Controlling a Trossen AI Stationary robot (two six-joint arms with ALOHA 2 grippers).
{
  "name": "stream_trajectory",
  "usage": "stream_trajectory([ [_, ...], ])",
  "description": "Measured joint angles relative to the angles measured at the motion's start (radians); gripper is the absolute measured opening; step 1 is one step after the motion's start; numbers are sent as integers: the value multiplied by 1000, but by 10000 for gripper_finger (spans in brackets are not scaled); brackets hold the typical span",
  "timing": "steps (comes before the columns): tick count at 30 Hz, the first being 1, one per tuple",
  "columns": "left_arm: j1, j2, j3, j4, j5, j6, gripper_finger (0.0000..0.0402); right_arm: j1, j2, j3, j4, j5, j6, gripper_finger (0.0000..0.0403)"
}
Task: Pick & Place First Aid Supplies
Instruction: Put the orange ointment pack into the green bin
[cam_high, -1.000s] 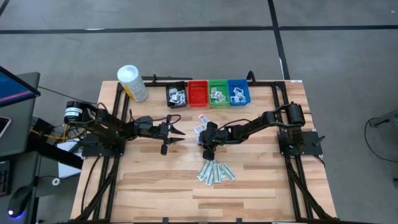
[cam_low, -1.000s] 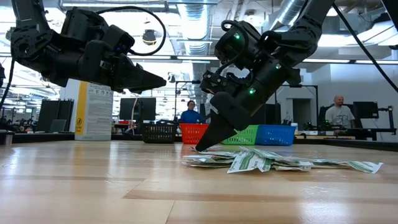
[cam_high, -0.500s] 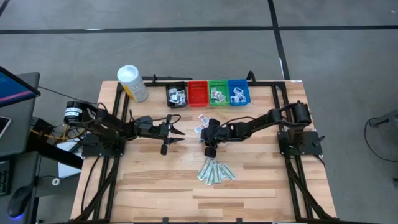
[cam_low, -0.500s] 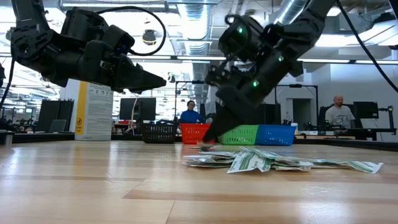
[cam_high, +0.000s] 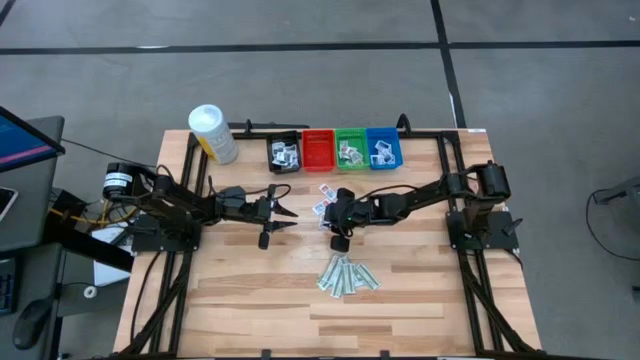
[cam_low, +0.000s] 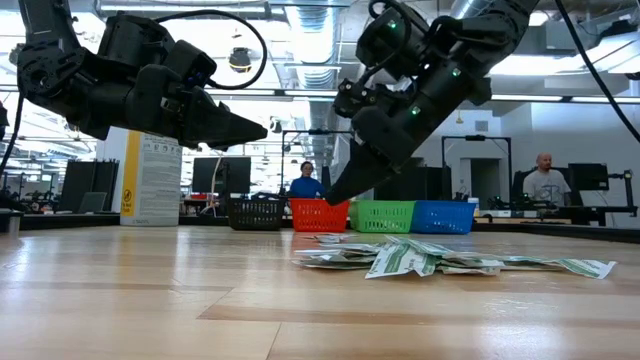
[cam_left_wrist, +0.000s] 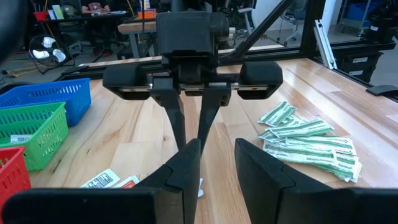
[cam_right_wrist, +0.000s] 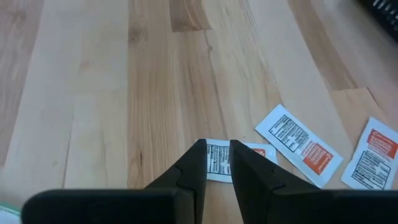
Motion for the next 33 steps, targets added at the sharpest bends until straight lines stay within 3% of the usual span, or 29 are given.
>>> stream_trajectory([
  [5, 0, 0, 0, 0, 0, 0, 102, 2, 8, 1, 2, 0, 0, 67],
  [9, 0, 0, 0, 0, 0, 0, 102, 9, 8, 2, 9, 0, 0, 97],
  [19, 0, 0, 0, 0, 0, 0, 102, -5, 18, 3, 17, 5, 17, 259],
  [23, 0, 0, 0, 0, 0, 0, 102, -23, 83, 3, 45, 3, 39, 304],
  [28, 0, 0, 0, 0, 0, 0, 102, -29, 178, 10, 107, 1, 41, 328],
  [33, 0, 0, 0, 1, 0, 0, 102, -36, 196, 8, 110, 11, 60, 325],
])
